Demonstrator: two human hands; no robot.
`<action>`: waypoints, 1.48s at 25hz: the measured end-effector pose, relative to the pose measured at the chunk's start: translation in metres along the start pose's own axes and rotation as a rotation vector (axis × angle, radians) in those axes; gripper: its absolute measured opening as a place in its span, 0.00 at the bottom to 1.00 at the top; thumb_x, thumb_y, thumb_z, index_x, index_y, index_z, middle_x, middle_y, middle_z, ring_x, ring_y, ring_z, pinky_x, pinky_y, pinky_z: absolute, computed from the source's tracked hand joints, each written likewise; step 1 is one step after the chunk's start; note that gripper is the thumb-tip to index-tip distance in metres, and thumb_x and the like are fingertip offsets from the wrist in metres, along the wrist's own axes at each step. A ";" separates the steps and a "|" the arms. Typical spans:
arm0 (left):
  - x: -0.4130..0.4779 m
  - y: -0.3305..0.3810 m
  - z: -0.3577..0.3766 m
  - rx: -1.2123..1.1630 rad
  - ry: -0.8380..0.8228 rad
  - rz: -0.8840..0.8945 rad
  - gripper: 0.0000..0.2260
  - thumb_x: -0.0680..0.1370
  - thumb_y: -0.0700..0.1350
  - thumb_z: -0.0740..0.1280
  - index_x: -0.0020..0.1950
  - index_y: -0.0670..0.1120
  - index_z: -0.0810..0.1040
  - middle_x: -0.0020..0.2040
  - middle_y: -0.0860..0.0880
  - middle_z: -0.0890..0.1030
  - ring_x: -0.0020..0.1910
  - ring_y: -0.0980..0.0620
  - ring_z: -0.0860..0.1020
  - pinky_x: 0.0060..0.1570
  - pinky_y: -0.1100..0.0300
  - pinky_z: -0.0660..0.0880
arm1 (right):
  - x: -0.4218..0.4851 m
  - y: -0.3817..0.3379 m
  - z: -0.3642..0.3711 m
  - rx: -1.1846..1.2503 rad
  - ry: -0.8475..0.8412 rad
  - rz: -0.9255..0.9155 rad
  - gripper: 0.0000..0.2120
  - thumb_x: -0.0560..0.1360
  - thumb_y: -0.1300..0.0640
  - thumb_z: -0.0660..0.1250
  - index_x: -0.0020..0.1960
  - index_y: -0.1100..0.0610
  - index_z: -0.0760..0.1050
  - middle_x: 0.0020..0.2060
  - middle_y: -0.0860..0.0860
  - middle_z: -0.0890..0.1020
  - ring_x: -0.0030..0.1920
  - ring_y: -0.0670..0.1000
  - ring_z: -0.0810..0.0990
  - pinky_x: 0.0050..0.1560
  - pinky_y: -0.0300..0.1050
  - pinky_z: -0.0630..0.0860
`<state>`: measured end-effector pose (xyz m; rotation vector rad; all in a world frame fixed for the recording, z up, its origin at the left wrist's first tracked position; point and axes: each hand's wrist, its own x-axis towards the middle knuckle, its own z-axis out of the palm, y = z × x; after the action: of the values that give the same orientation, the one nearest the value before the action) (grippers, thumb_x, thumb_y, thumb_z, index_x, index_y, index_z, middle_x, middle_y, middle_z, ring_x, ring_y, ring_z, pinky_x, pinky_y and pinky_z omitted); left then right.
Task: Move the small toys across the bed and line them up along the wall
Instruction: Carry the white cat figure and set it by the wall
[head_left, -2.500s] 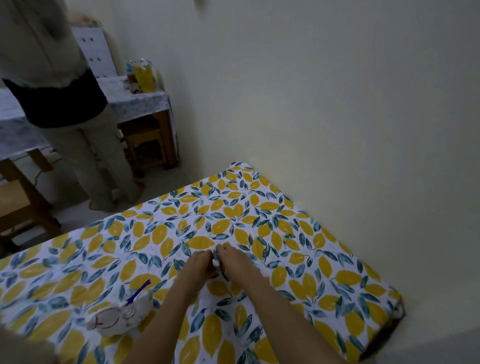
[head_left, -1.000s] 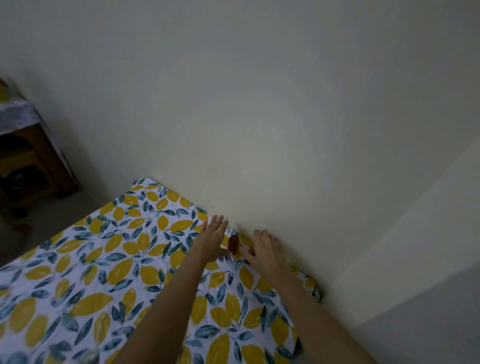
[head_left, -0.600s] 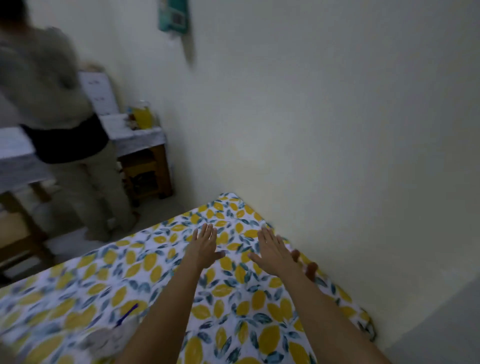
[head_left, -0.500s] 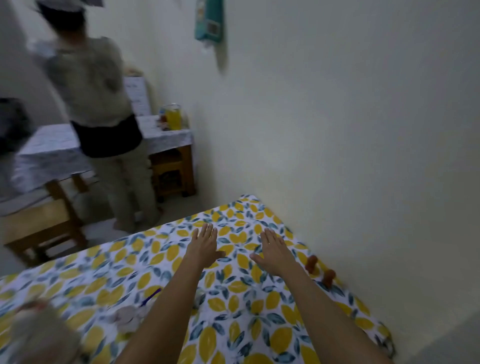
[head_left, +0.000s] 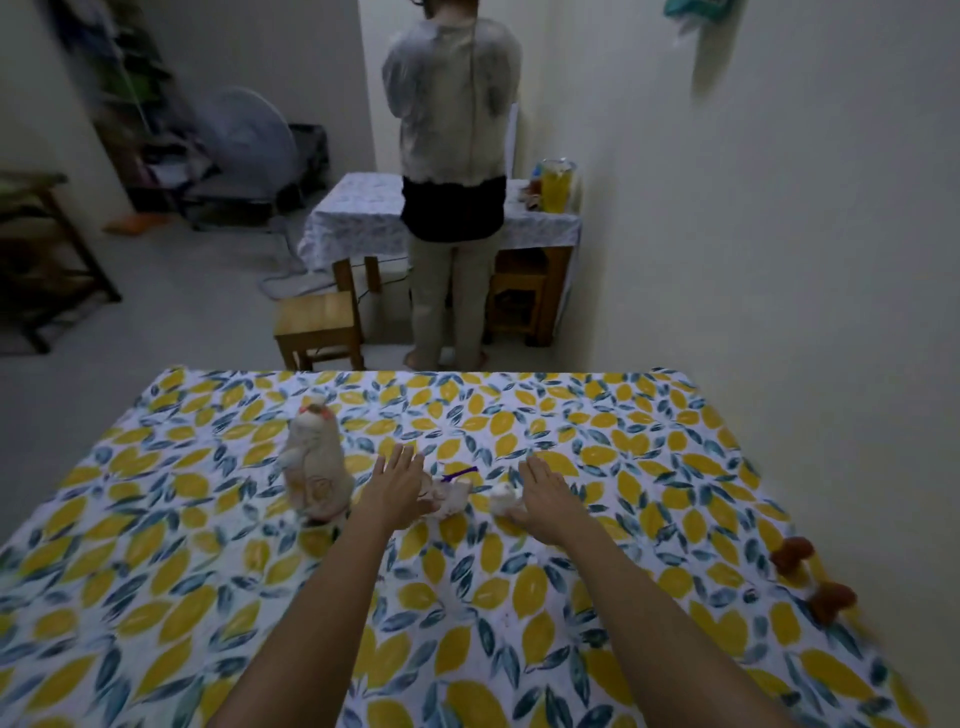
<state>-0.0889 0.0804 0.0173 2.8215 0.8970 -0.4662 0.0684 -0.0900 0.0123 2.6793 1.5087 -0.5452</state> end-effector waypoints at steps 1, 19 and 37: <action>0.003 -0.005 0.006 -0.007 -0.011 0.012 0.39 0.80 0.57 0.60 0.79 0.40 0.43 0.81 0.40 0.43 0.80 0.42 0.43 0.79 0.43 0.46 | 0.009 -0.003 0.007 0.005 -0.005 -0.001 0.40 0.80 0.41 0.57 0.79 0.63 0.42 0.80 0.59 0.44 0.80 0.57 0.44 0.79 0.56 0.47; 0.134 0.060 -0.061 0.010 -0.027 0.416 0.19 0.73 0.38 0.72 0.63 0.45 0.80 0.59 0.43 0.83 0.59 0.46 0.81 0.56 0.54 0.77 | 0.034 0.074 0.001 0.143 0.058 0.342 0.06 0.77 0.59 0.65 0.51 0.58 0.69 0.55 0.60 0.79 0.48 0.59 0.78 0.45 0.50 0.72; 0.269 0.437 -0.077 0.121 -0.093 0.905 0.19 0.67 0.36 0.78 0.56 0.44 0.83 0.57 0.43 0.83 0.56 0.44 0.80 0.54 0.51 0.80 | -0.036 0.324 -0.027 0.349 0.201 0.817 0.10 0.73 0.54 0.69 0.48 0.58 0.71 0.43 0.56 0.74 0.44 0.58 0.77 0.39 0.44 0.67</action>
<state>0.3935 -0.1117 0.0185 2.8808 -0.4596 -0.4964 0.3291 -0.2878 -0.0004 3.3235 0.2263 -0.5135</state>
